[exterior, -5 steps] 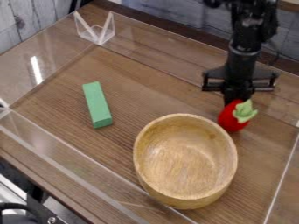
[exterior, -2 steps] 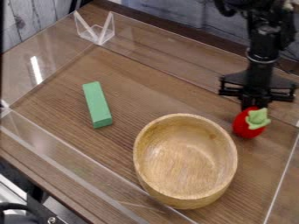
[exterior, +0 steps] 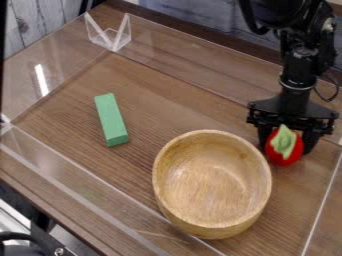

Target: Move the red fruit to the right

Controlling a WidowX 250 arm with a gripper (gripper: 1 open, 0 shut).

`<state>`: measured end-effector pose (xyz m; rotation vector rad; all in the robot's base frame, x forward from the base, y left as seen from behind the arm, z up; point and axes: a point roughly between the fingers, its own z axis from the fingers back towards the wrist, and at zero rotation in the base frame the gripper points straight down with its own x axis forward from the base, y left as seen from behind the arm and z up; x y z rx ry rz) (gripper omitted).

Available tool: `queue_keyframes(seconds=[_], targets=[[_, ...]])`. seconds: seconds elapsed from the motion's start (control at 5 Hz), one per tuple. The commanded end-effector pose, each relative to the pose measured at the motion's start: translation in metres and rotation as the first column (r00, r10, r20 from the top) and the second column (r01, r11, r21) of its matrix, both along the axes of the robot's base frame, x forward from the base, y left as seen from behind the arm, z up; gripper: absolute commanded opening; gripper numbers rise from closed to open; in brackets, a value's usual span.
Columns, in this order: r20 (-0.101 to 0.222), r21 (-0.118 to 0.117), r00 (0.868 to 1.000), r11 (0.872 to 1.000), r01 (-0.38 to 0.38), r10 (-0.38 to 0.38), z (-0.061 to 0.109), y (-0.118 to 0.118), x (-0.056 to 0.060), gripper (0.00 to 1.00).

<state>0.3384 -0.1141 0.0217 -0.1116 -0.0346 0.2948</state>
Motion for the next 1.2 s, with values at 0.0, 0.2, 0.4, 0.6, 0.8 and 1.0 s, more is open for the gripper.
queue_keyframes(seconds=[0.0, 0.2, 0.4, 0.6, 0.8, 1.0], targets=[[0.07, -0.037, 0.996, 0.998, -0.05, 0.052, 0.03, 0.003, 0.004, 1.0], [0.077, -0.047, 0.994, 0.996, -0.074, 0.077, 0.032, 0.002, -0.001, 1.0], [0.082, -0.054, 0.995, 0.997, -0.047, 0.051, 0.034, 0.0, 0.001, 1.0], [0.086, -0.059, 0.996, 0.998, -0.019, 0.024, 0.036, -0.003, 0.003, 1.0], [0.09, -0.062, 0.996, 0.998, -0.014, 0.019, 0.033, -0.007, -0.002, 1.0], [0.094, -0.065, 0.995, 0.998, -0.01, 0.016, 0.031, -0.011, -0.007, 1.0]])
